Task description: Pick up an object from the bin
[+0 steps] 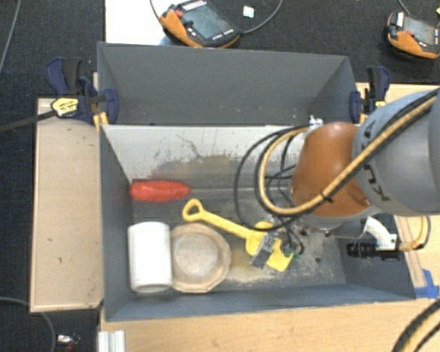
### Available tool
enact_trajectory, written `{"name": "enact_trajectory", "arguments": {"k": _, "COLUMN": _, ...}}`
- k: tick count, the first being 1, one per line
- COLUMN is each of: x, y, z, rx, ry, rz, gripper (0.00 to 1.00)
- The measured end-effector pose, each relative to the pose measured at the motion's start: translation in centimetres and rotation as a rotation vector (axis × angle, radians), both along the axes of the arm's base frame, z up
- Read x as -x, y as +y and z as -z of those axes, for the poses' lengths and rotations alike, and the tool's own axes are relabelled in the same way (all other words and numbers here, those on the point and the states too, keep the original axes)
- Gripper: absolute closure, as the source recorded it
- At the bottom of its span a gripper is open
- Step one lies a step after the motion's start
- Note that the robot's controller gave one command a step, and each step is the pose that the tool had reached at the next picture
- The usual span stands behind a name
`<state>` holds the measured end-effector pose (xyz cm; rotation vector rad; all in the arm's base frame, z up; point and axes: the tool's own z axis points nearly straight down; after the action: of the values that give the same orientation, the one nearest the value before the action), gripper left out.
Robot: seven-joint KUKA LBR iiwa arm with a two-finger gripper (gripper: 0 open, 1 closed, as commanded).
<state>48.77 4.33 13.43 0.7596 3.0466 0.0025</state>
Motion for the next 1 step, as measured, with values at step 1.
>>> {"name": "enact_trajectory", "arguments": {"k": 1, "x": 0.01, "y": 0.0, "z": -0.94, "rx": 0.0, "ry": 0.0, "rz": -0.002, "gripper": 1.0}}
